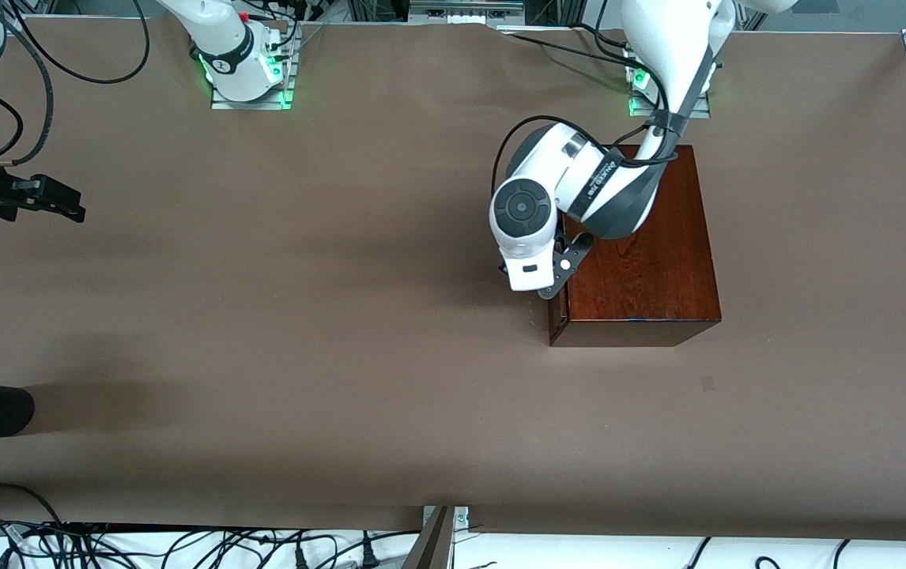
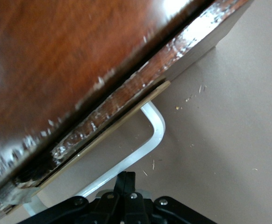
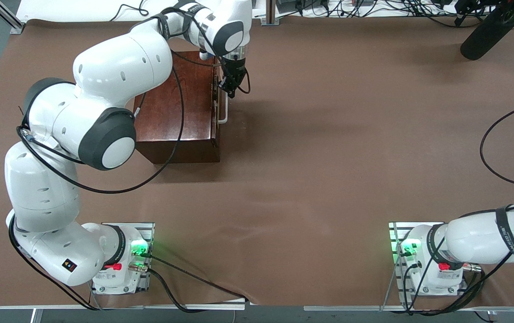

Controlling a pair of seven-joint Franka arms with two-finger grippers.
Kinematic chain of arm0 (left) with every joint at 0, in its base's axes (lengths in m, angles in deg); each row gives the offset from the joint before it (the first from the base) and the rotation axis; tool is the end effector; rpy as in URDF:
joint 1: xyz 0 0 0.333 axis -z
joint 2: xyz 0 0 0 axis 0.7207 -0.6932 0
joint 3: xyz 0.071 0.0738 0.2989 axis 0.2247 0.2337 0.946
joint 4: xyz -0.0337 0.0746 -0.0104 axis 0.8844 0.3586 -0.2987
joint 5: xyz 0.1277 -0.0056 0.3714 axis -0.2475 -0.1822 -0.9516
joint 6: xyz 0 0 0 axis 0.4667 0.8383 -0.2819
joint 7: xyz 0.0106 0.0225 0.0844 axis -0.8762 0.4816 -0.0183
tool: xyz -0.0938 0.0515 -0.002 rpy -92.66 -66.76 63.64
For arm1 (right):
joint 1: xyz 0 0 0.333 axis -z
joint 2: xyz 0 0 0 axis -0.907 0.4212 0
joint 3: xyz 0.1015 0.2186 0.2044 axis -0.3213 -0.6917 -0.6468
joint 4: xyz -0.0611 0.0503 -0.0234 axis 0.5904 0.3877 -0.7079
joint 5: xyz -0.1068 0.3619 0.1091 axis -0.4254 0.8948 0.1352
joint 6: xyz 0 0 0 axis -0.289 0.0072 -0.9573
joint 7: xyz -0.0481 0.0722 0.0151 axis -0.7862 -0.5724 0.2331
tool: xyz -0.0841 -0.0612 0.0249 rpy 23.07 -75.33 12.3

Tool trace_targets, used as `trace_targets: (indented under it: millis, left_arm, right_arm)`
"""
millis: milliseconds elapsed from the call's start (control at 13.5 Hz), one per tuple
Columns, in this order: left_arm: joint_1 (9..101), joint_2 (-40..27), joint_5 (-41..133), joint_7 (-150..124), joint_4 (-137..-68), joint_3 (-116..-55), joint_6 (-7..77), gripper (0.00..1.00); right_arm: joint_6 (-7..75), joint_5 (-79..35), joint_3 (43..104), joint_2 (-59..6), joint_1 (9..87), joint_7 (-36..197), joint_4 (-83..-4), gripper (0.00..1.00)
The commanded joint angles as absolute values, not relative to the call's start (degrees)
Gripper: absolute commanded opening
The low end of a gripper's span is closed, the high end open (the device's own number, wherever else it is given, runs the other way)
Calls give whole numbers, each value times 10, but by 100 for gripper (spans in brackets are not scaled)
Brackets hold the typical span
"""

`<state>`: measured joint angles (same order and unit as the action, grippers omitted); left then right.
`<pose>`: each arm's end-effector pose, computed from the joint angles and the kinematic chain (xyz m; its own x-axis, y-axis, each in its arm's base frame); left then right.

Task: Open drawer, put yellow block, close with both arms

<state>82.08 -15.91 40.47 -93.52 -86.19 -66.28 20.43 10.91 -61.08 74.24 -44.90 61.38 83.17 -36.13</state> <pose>0.5539 -0.3980 0.3126 0.5995 0.7982 -0.0592 0.7605 -0.5911 -0.2688 0.5797 -0.0249 0.5695 0.9978 0.0041 -0.0658 0.0065 -0.9993 0.0358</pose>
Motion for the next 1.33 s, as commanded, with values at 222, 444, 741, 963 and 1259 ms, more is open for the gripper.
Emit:
trace_targets:
  millis: [222, 444, 741, 963, 1259]
  left_arm:
    - [809, -106, 435, -932, -880, -665, 189, 20]
    - [809, -80, 499, -942, -868, -667, 183, 93]
    - [757, -7, 500, -873, -876, -695, 181, 100]
    - [684, 41, 501, -735, -884, -709, 126, 100]
    - [620, 119, 498, -534, -913, -692, 53, 100]
  right_arm:
    - [103, -612, 737, -450, 619, 837, -354, 100]
    - [103, -612, 737, -450, 619, 838, -354, 100]
    - [103, -612, 737, -450, 620, 838, -354, 100]
    - [103, -612, 737, -450, 620, 837, -354, 100]
    - [103, -611, 738, -450, 621, 835, -348, 100]
